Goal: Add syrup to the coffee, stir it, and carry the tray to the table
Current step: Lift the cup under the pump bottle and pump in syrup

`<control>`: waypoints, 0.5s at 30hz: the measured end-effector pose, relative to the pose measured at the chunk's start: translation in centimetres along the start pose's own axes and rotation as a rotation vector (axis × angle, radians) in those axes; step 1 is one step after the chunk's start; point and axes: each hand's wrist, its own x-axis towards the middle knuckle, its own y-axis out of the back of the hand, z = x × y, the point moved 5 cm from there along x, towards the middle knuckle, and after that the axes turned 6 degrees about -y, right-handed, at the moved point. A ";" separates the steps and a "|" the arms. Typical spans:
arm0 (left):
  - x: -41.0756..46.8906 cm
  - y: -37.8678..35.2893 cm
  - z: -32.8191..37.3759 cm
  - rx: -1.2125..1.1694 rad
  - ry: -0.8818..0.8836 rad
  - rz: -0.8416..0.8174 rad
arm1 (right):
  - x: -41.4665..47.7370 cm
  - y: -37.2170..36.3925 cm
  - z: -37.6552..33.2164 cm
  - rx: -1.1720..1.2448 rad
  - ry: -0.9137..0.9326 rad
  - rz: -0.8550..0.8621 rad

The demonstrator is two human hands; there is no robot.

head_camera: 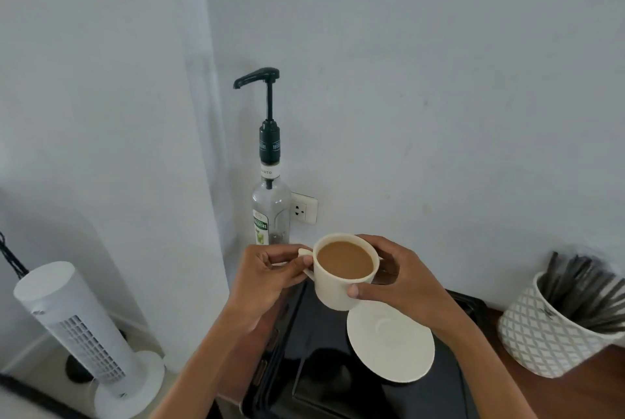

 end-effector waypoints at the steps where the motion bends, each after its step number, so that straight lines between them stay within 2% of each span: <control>1: 0.1 0.5 0.5 0.004 -0.008 0.011 | 0.2 -0.4 -0.6 0.003 0.002 0.000; 10: 1.5 6.5 4.2 0.035 -0.075 0.102 | 3.2 -4.2 -5.7 -0.012 0.061 -0.021; 15: 2.4 9.7 5.6 0.058 -0.093 0.093 | 5.1 -5.7 -7.9 -0.035 0.082 -0.051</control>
